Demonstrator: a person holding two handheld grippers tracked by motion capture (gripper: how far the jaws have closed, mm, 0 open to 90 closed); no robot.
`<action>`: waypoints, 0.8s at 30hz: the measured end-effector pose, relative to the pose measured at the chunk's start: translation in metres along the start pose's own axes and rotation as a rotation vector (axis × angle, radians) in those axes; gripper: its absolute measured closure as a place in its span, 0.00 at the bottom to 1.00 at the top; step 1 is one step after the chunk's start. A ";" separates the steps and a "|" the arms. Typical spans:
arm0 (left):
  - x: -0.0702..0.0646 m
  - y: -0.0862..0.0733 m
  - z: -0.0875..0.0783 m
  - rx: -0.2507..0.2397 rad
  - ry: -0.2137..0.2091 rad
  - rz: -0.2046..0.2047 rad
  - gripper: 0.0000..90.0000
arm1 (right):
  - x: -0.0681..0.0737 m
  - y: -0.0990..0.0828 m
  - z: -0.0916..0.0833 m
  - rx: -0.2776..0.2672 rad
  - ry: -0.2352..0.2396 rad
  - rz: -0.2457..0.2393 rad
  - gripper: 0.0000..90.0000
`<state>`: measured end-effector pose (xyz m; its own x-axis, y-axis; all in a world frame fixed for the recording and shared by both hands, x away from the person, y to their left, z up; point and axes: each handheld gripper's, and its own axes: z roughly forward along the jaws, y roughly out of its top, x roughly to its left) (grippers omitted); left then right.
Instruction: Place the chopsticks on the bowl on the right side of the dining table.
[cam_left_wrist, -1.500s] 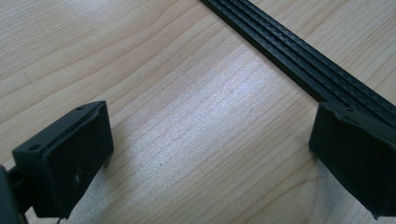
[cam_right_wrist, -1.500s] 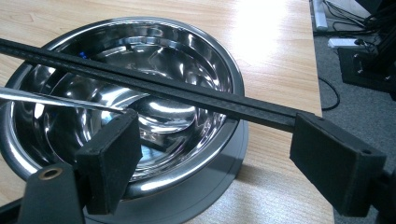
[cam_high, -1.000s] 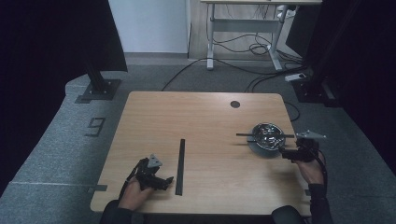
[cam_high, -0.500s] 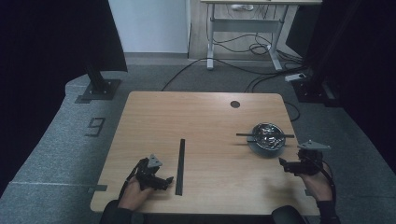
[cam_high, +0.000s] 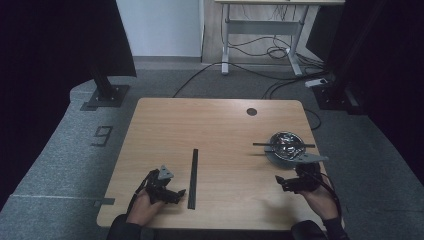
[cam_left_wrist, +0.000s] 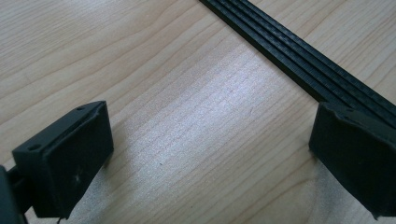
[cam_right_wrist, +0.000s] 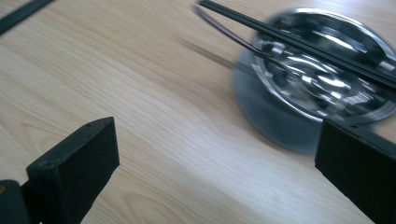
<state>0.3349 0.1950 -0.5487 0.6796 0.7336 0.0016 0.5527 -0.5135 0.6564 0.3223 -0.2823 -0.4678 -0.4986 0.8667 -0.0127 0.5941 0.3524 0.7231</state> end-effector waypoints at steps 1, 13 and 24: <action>0.000 0.000 0.000 0.000 0.000 0.000 0.00 | 0.004 0.003 0.003 0.000 0.011 -0.008 0.00; 0.000 0.000 0.000 0.000 0.000 0.000 0.00 | 0.043 0.009 0.076 0.040 0.095 -0.111 0.00; 0.000 0.000 0.000 0.000 0.001 0.000 0.00 | 0.040 -0.016 0.112 0.021 0.113 -0.069 0.00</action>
<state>0.3348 0.1949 -0.5487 0.6792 0.7339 0.0022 0.5528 -0.5136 0.6562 0.3629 -0.2137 -0.5571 -0.6059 0.7953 0.0165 0.5680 0.4181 0.7089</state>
